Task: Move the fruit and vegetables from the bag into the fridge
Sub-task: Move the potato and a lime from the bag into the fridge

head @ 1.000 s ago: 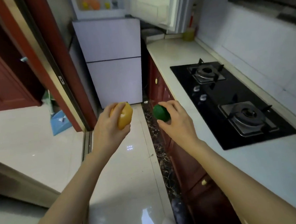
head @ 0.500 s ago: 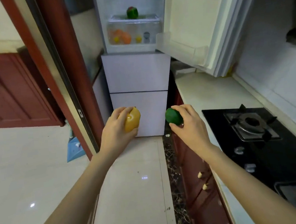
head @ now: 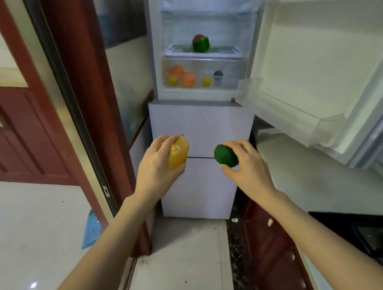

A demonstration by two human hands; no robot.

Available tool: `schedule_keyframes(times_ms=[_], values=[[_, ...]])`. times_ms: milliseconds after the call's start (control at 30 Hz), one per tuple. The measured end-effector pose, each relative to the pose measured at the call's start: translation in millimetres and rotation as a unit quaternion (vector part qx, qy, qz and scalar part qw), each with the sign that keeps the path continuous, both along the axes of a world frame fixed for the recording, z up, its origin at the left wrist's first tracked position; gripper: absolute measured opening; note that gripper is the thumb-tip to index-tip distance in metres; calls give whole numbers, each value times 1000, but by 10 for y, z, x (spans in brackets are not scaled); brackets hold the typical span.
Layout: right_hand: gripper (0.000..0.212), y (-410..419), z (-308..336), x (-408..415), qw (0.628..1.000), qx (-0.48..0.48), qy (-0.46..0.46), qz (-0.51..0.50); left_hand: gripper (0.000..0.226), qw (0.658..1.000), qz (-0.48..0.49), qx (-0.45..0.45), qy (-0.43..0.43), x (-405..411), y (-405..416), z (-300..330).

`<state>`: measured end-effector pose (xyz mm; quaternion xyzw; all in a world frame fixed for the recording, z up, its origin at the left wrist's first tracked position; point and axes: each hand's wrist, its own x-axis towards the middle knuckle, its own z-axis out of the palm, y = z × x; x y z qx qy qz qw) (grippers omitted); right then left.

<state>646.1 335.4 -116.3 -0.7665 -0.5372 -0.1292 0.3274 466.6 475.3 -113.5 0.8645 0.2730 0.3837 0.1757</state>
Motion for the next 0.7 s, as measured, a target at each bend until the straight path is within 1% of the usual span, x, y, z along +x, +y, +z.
schedule_keyframes(times_ms=[167, 300, 433, 567, 700], values=[[49, 960, 400, 446, 999, 32, -9, -16, 66, 1000, -15, 21, -15, 426, 984, 354], [50, 1579, 568, 787, 998, 53, -7, -32, 67, 999, -26, 33, -23, 823, 1632, 556], [50, 2072, 572, 1199, 998, 49, 3, -41, 65, 998, -42, 48, -27, 1257, 2164, 569], [48, 2606, 584, 1692, 998, 54, 2, -33, 66, 998, -36, 45, -36, 1743, 2732, 518], [51, 3175, 683, 2218, 996, 90, 3, -23, 68, 997, -44, 45, -39, 2295, 3234, 587]])
